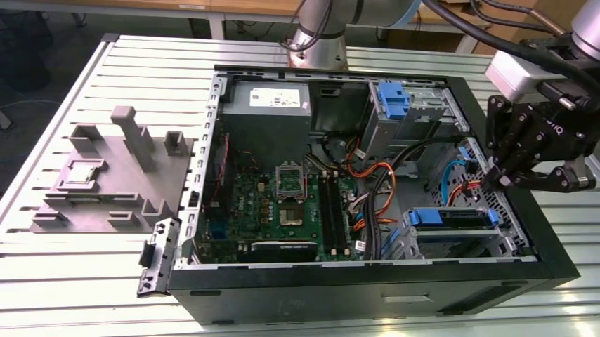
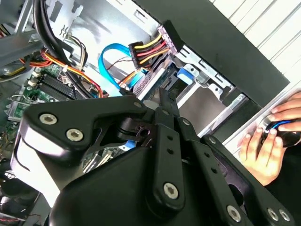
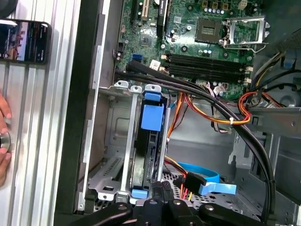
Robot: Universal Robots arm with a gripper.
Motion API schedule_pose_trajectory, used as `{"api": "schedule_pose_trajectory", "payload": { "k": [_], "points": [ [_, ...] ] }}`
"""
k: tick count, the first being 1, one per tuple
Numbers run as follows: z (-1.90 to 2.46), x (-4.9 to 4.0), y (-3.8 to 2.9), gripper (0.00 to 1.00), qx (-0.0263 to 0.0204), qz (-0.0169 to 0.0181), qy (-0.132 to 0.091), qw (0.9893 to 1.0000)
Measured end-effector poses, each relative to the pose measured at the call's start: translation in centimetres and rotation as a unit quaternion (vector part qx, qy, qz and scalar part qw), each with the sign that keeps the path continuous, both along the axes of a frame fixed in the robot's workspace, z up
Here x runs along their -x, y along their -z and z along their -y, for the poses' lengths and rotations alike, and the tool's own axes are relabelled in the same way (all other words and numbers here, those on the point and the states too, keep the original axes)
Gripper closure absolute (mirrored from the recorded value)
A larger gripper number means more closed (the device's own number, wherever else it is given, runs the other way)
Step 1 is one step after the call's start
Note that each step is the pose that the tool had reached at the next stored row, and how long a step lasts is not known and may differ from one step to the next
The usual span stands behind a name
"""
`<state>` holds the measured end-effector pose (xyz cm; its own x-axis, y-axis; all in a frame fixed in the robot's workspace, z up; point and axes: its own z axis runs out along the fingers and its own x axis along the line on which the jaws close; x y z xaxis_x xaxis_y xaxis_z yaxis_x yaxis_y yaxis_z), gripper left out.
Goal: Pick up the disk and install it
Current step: 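Insert the first disk wire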
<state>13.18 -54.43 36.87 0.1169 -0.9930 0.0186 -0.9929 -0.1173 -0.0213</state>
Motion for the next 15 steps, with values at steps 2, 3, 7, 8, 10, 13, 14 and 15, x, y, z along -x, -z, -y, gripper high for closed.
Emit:
{"api": "schedule_pose_trajectory", "payload": {
  "k": [2,3,7,8,10,13,14,15],
  "points": [
    [-0.01,-0.01,0.1,0.9,0.0,0.0057,-0.007,1.0],
    [0.0,-0.03,0.14,0.9,0.0,0.0074,-0.012,0.9999],
    [0.0,-0.07,0.22,0.9,-0.0001,0.0078,-0.038,0.9993],
    [0.0,-0.07,0.25,0.9,-0.0002,0.0078,-0.046,0.9989],
    [0.0,-0.08,0.28,0.9,-0.0003,0.0078,-0.063,0.998],
    [0.0,-0.07,0.35,0.9,-0.0006,0.0078,-0.087,0.9962],
    [-0.01,-0.07,0.36,0.9,-0.0006,0.0078,-0.094,0.9956],
    [-0.01,-0.08,0.36,0.9,-0.0006,0.0078,-0.097,0.9953]
  ]
}}
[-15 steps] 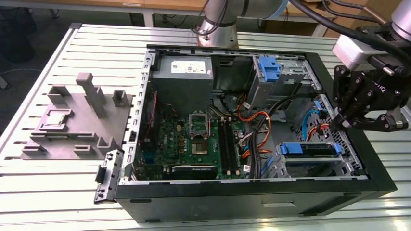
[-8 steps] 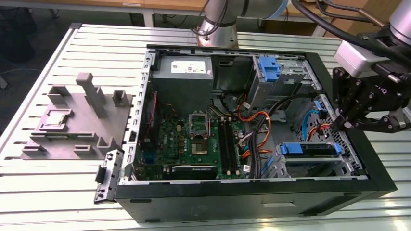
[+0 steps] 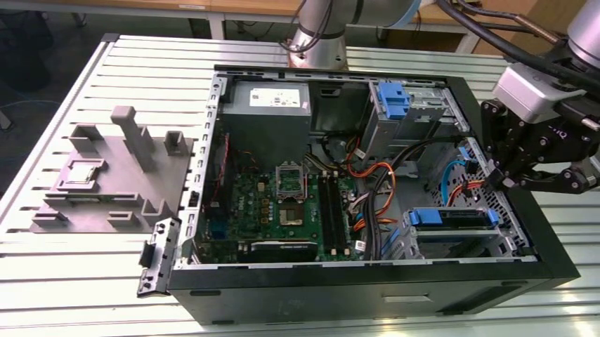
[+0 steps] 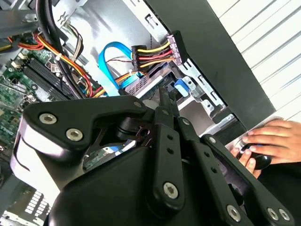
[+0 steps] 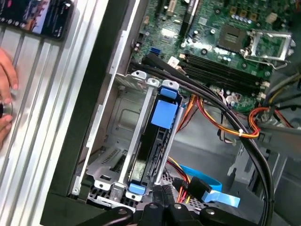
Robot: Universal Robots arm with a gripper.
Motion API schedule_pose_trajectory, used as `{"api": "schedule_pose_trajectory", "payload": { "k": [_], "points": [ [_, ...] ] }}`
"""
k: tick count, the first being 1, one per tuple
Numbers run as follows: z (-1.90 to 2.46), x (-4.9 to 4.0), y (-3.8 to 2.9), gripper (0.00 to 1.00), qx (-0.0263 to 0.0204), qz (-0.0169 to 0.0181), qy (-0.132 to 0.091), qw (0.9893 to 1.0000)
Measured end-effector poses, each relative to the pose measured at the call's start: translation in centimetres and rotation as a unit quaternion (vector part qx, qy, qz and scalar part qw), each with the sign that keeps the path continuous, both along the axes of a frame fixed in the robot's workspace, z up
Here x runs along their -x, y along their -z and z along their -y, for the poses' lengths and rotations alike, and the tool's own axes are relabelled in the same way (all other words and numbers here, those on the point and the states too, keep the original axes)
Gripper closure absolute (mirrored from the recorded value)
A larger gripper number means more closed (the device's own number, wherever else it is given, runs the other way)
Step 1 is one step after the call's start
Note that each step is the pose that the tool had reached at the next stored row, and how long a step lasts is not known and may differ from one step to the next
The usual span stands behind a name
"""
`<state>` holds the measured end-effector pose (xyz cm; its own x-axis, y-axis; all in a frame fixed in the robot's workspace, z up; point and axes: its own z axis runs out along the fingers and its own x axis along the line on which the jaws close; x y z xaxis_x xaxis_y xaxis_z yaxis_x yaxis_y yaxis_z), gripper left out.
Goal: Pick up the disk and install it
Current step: 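Insert the first disk wire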
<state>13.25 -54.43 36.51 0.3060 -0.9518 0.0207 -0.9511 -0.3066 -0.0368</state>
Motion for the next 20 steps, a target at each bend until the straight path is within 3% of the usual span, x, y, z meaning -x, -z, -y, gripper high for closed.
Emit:
{"api": "schedule_pose_trajectory", "payload": {
  "k": [10,16,18,20],
  "points": [
    [0.01,0.0,0.0,0.9,0.0,0.0,-0.003,1.0],
    [0.01,0.01,0.01,0.9,0.0,0.0013,-0.048,0.9988],
    [-0.01,0.0,0.01,0.9,0.0002,0.0047,-0.052,0.9986],
    [-0.1,-0.11,0.0,0.9,0.0002,0.0048,-0.054,0.9985]
  ]
}}
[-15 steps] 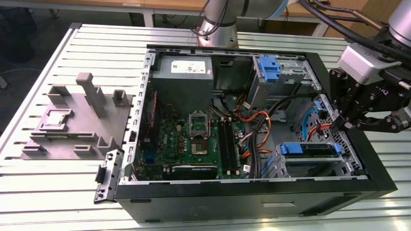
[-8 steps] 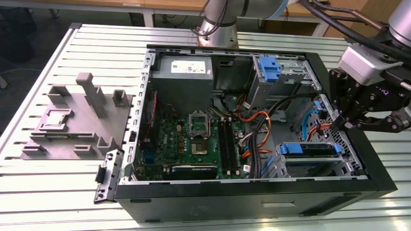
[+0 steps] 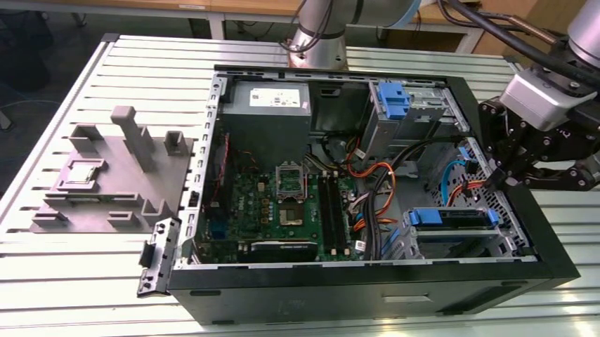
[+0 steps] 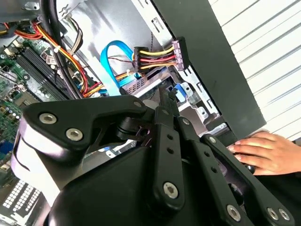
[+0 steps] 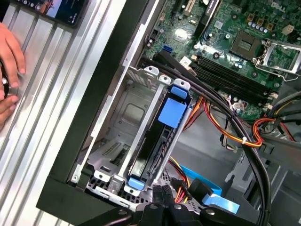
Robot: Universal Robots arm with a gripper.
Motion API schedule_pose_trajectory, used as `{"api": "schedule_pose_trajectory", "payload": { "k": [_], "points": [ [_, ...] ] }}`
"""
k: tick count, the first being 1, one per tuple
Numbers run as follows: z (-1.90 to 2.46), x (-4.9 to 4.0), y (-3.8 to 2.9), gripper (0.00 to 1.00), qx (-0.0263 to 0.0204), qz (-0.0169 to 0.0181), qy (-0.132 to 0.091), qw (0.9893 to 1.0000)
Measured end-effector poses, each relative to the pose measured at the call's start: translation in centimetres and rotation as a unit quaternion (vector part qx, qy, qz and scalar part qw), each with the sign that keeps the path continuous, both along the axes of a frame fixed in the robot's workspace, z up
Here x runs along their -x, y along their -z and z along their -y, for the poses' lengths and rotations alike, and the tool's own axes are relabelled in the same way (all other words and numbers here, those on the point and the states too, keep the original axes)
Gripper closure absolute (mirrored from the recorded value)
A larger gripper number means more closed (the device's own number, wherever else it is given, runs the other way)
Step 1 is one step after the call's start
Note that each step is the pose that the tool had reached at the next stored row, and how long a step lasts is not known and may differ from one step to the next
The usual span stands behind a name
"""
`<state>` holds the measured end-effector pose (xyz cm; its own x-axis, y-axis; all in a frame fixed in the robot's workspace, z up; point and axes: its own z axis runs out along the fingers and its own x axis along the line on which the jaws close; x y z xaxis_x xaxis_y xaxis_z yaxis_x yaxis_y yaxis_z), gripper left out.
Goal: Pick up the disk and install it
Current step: 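Insert the first disk wire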
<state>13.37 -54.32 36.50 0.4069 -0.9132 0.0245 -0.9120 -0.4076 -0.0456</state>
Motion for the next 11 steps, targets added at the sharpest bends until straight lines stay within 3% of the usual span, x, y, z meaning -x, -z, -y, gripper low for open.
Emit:
{"api": "schedule_pose_trajectory", "payload": {
  "k": [7,11],
  "points": [
    [-0.4,-0.87,0.1,0.9,0.0,0.0,-0.003,1.0],
    [-0.97,-1.34,0.13,0.9,0.0004,0.0,-0.004,1.0]
  ]
}}
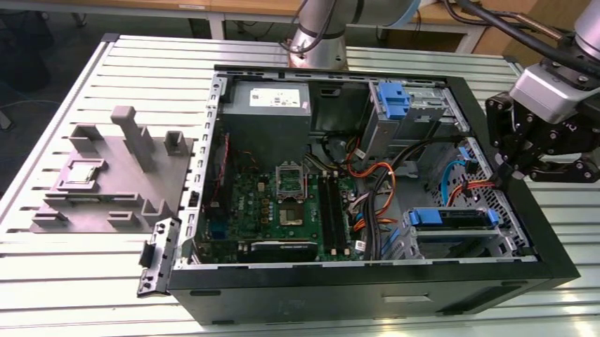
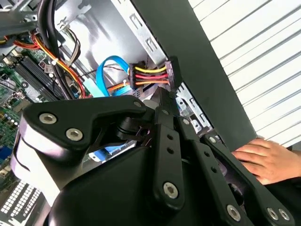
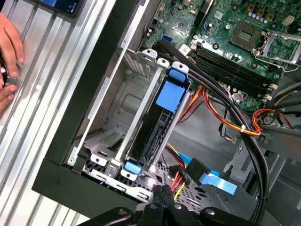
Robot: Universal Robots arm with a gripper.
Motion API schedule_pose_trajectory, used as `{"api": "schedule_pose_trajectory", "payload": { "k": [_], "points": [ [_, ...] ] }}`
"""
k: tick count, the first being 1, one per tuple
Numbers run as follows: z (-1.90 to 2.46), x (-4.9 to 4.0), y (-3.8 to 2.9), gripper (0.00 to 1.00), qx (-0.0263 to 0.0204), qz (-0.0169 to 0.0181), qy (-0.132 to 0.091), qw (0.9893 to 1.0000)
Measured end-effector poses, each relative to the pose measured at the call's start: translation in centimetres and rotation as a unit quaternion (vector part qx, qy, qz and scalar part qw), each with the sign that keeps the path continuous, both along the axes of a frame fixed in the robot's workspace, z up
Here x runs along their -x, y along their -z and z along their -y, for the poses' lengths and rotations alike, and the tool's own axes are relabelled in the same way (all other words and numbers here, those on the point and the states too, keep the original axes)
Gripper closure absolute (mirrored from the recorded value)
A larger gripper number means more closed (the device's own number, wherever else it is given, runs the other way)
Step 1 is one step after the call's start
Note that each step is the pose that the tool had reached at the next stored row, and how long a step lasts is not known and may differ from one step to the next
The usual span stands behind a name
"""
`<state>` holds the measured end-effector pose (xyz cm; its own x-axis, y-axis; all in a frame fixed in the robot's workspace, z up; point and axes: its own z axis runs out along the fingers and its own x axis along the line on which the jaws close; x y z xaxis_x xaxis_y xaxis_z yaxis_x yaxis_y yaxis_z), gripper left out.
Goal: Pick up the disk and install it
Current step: 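Insert the first disk wire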
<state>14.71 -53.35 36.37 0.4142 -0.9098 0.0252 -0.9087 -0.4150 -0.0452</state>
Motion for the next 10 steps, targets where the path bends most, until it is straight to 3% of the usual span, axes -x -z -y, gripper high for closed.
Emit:
{"api": "schedule_pose_trajectory", "payload": {
  "k": [6,10],
  "points": [
    [-0.55,-0.33,0.04,0.9,0.0007,0.0,-0.002,1.0],
    [-0.55,-0.34,0.07,0.9,0.0007,0.0,-0.033,0.9994]
  ]
}}
